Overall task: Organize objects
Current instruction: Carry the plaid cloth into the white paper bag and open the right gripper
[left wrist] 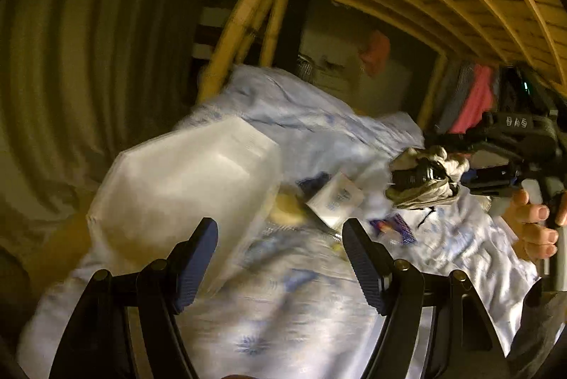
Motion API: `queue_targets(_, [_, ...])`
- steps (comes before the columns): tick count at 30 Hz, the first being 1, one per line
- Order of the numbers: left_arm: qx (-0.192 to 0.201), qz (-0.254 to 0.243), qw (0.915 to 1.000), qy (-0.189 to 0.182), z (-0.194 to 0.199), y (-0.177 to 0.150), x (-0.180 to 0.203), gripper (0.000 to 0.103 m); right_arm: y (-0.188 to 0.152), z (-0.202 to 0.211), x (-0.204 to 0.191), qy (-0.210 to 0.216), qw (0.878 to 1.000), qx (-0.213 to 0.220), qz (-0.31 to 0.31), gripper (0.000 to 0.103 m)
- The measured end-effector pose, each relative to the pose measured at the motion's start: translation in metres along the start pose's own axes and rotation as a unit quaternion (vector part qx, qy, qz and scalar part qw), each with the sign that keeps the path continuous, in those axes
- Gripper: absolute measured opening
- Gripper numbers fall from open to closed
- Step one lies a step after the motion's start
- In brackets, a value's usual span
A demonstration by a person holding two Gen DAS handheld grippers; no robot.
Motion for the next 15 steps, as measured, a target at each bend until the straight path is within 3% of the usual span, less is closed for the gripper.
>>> queue_targets(2, [0.008,0.009,0.9995,0.03,0.007,0.001,-0.018,0.071,-0.005,-0.025,-0.043,0.035,0.998,-0.033,0.034,0.047])
queue_targets(6, [0.007,0.028,0.9989,0.037,0.01,0.0,-0.041,0.071,-0.007,-0.088,-0.114,0.064,0.989,-0.102,0.088,0.047])
queue_targets(10, [0.002,0.049,0.9969,0.062,0.006,0.0,-0.055,0.071,-0.011,-0.149,-0.142,0.029,0.983,-0.156,0.093,0.048])
queue_targets(15, [-0.026,0.059,0.9901,0.125,-0.01,-0.004,-0.072,0.069,-0.015,-0.193,-0.151,0.068,0.98,-0.165,0.088,0.048])
Point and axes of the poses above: each gripper's, at about its wrist camera, not at the fingertips, and z roughly against the way its jaws point, x to its right, y to its top, the point moved 6 cm from there along -z, roughly the way its jaws point, and after that the axes turned 10 degrees about -x, right-handed, at the moved point
